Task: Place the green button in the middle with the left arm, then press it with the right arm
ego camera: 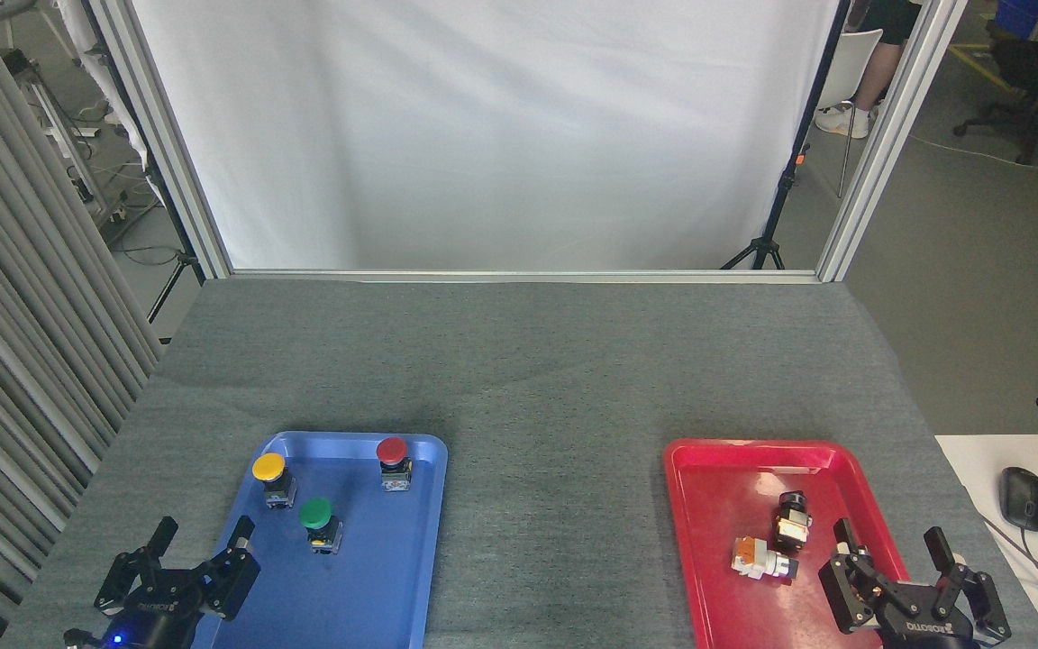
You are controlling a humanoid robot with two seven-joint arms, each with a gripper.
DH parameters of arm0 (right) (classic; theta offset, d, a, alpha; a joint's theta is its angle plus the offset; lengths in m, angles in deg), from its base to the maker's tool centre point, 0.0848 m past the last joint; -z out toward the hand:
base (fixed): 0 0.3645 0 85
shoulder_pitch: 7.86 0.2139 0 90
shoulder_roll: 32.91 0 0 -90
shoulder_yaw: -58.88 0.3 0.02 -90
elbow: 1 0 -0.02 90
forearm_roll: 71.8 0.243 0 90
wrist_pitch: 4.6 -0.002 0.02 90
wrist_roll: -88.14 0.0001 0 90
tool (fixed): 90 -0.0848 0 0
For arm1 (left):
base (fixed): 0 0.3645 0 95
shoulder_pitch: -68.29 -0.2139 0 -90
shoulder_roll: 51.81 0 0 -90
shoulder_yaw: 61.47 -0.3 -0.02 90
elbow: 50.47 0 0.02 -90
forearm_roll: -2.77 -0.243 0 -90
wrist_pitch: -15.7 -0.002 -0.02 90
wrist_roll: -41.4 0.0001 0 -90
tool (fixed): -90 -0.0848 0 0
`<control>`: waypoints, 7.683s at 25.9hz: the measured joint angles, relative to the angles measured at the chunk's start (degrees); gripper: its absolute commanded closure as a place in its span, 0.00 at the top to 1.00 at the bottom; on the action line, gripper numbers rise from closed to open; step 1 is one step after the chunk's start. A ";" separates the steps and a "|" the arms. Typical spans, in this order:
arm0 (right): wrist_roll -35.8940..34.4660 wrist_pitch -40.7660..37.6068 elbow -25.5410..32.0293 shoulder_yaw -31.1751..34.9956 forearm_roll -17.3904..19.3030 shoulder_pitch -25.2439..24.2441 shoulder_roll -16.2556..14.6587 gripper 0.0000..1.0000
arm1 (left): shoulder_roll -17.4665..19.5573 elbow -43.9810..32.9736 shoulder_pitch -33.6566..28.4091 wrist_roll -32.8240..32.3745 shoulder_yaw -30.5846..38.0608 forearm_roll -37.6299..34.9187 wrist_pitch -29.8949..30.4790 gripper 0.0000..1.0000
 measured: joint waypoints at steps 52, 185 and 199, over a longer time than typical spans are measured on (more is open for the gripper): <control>-0.24 -0.06 0.35 1.55 0.00 -0.45 0.35 1.00 | -0.89 0.87 0.29 0.18 -1.19 -0.99 0.94 0.99; -0.25 10.11 -10.72 -26.02 -6.72 9.56 7.60 0.22 | -6.97 -10.98 -3.07 3.76 -17.10 -11.09 -23.92 0.99; -0.40 16.60 -19.59 -36.38 -11.89 16.03 11.85 0.16 | -6.95 -10.36 -2.79 3.50 -17.09 -9.94 -23.98 0.99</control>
